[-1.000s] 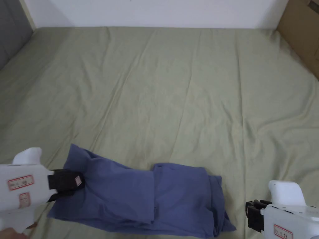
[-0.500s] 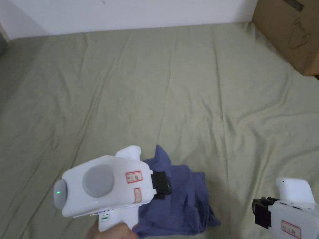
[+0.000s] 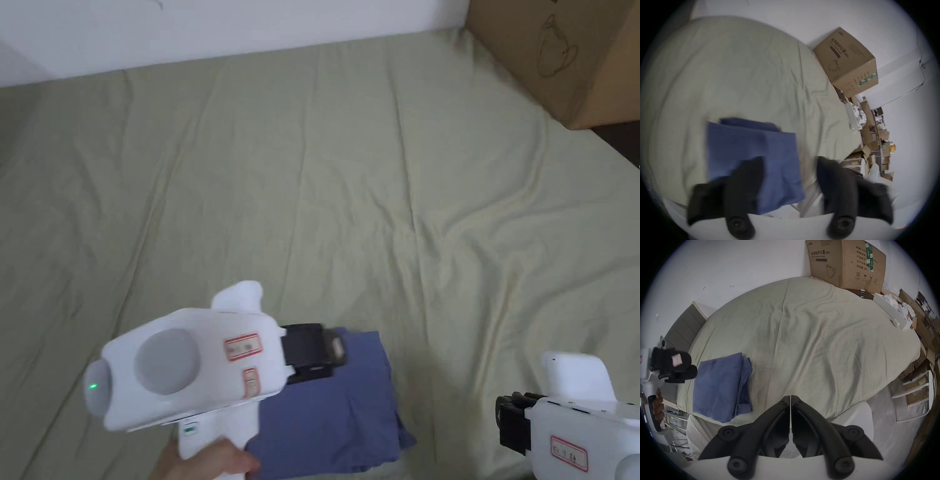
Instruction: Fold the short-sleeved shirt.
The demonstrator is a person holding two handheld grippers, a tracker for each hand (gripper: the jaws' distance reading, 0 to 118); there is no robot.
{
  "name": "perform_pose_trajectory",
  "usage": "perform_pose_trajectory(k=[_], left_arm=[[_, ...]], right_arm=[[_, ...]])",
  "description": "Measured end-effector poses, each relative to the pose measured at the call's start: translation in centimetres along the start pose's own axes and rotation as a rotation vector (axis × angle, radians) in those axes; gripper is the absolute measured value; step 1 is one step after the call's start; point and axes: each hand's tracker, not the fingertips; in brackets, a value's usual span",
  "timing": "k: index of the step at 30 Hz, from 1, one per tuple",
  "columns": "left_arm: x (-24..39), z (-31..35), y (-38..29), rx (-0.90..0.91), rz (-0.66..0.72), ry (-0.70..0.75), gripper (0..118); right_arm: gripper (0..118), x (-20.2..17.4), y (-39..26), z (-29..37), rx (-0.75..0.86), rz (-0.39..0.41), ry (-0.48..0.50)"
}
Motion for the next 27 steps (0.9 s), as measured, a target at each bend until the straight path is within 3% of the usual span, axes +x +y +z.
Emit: perform_pose_trajectory(k=[1,2,7,13,20,27], left_arm=[[-0.7,0.5,-0.1,0.013,-0.009,0.025,14],[-1.8,0.9,-0.3,0.020,-0.010,0.066,3],[-4.1,1.2,-2.1,-0.017,0.014,0.126,0],[-2.1,-3.5,-3.7,-0.136,0.046,-0.058,0],[1.9,-9.7,-4.6,-0.288,-0.055,-0.071,0],[4.4,-10.4,-5.0,-0.301,-0.161,-0.152,0]], right_arm=[[2,0.0,0.0,0.0,0.002,0.002,0.003],[2,-0.1,0.0,0.0,0.005,0.005,0.008],[2,-0.7,0.1,-0.4,0.003,0.019,0.020],[2,-1.2,0.1,-0.4,-0.005,0.030,0.028],[2,0.0,0.2,0.1,0.011,0.016,0.007],[2,0.2,0.3,0.6,0.009,0.010,-0.002]])
